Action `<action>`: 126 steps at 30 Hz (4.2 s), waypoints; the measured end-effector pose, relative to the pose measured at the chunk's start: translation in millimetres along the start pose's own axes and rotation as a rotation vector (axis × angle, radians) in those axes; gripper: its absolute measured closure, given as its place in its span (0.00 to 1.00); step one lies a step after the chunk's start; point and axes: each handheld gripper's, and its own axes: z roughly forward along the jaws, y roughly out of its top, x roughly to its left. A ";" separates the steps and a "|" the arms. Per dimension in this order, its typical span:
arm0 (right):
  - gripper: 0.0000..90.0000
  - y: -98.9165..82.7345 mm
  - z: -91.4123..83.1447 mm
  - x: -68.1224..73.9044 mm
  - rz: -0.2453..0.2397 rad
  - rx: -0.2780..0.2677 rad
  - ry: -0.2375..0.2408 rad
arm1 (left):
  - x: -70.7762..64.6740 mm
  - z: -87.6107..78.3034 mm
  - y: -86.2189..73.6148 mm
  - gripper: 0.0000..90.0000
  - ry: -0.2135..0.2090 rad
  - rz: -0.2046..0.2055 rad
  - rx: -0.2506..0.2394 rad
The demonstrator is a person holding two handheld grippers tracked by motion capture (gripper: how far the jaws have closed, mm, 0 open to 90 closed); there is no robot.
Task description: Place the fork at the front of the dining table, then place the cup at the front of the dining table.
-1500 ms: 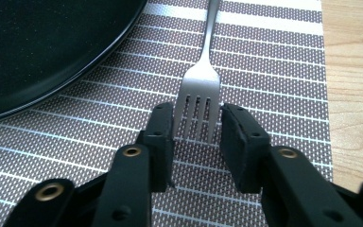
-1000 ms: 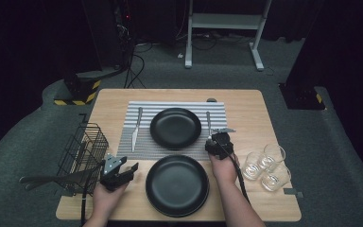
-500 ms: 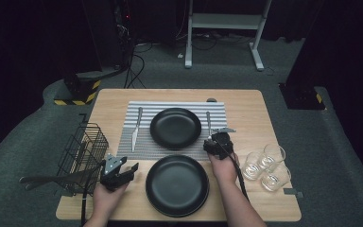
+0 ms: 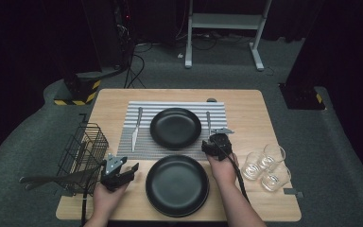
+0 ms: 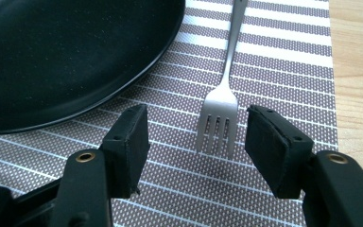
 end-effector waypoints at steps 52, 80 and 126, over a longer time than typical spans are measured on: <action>0.58 -43.1 -44.9 2.0 -0.082 -0.142 0.067 | -3.4 2.4 0.9 0.46 0.026 0.024 0.028; 0.60 -58.2 -48.9 4.2 -0.179 -0.207 0.110 | -4.6 4.1 1.5 0.46 0.053 0.024 0.058; 0.44 -59.1 -83.3 -8.6 -0.148 -0.284 0.184 | -4.2 9.9 3.6 0.36 0.093 0.005 0.112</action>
